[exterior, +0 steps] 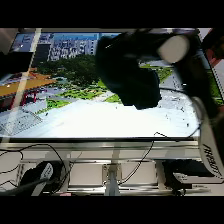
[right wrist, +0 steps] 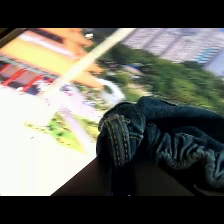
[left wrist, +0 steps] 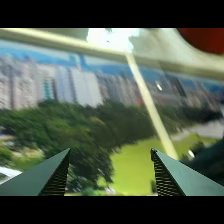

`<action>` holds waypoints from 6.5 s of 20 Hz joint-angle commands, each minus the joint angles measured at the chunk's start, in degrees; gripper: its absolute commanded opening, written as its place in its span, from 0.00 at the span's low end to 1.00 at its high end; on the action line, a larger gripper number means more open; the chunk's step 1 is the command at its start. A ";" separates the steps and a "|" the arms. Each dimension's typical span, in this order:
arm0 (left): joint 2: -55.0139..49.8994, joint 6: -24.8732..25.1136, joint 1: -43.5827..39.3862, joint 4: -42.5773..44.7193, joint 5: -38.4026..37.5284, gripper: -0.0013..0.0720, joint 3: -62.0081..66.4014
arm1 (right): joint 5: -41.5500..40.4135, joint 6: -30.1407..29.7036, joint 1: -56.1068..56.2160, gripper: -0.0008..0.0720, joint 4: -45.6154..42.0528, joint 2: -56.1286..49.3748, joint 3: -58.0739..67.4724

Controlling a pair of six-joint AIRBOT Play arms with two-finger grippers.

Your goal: Fold the clothes and pants, and hang the long-sleeved shirts on hangers.

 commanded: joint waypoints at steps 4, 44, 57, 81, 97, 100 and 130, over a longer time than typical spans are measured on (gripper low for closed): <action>2.84 -0.02 5.31 0.42 1.42 0.78 0.35 | -13.14 1.55 18.67 0.06 -0.31 -12.22 0.04; -16.72 5.09 -34.21 45.31 13.05 0.64 -26.34 | 22.51 -0.33 -37.33 0.77 -5.88 -9.03 -0.09; -15.19 -7.19 -29.79 48.26 31.50 0.12 -23.28 | 23.98 0.61 -37.20 0.77 -1.14 -12.79 -6.47; -11.80 -7.21 -29.79 48.19 31.52 0.12 -20.15 | 9.51 2.82 -16.81 0.97 -12.52 -28.28 -7.89; -10.67 -20.33 -26.75 48.04 41.64 0.12 -20.06 | 13.81 5.27 -23.52 0.03 -26.10 -22.16 6.10; -7.32 -26.18 -20.70 48.04 46.73 0.12 -20.06 | 15.41 5.25 -28.70 0.03 -26.45 -16.68 7.98; 5.97 -23.19 -8.79 45.53 20.15 0.12 -25.24 | 32.30 1.97 -46.97 0.03 0.33 14.82 -35.67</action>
